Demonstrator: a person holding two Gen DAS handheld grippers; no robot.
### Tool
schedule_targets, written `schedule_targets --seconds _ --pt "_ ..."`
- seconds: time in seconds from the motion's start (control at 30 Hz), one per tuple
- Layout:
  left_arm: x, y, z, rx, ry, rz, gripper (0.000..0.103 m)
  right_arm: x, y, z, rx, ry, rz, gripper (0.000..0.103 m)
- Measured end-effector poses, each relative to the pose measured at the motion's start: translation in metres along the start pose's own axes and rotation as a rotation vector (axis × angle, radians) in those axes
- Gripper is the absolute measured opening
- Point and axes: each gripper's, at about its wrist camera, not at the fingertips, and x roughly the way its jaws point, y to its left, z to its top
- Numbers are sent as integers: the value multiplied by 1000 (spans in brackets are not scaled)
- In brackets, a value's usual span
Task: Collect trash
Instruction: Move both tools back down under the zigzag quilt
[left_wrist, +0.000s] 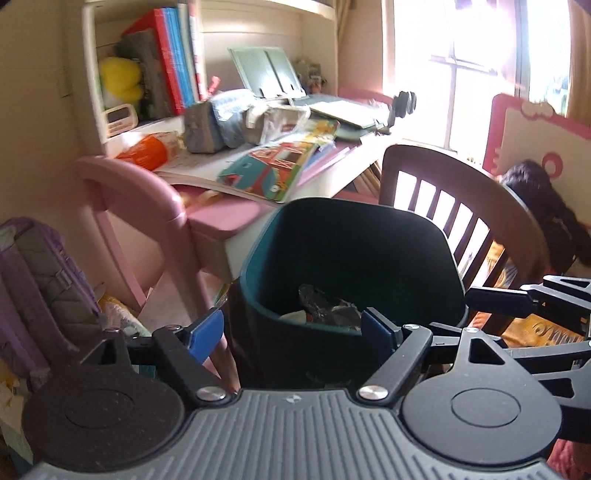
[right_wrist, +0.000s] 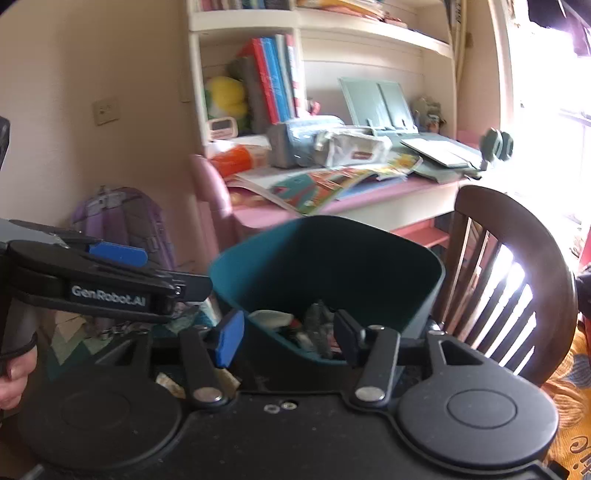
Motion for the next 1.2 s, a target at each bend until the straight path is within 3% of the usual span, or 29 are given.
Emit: schedule_targets --seconds 0.23,0.43,0.67,0.83,0.87,0.9,1.2 --pt "-60 45 -36 -76 -61 9 88 -15 53 -7 -45 -11 98 60" --pt "-111 96 -81 -151 -103 61 89 -11 112 -21 -102 4 224 60" --pt "-145 162 -150 -252 -70 141 90 12 188 -51 -186 63 346 60" --pt "-156 201 -204 -317 -73 197 91 40 227 -79 -205 129 402 60" --pt "-156 209 -216 -329 -73 203 93 47 234 -86 -208 143 405 60" --pt "-155 215 -227 -341 -63 207 103 54 241 -94 -215 156 406 60" --pt "-113 265 -331 -468 3 209 103 143 265 -164 -184 338 352 60"
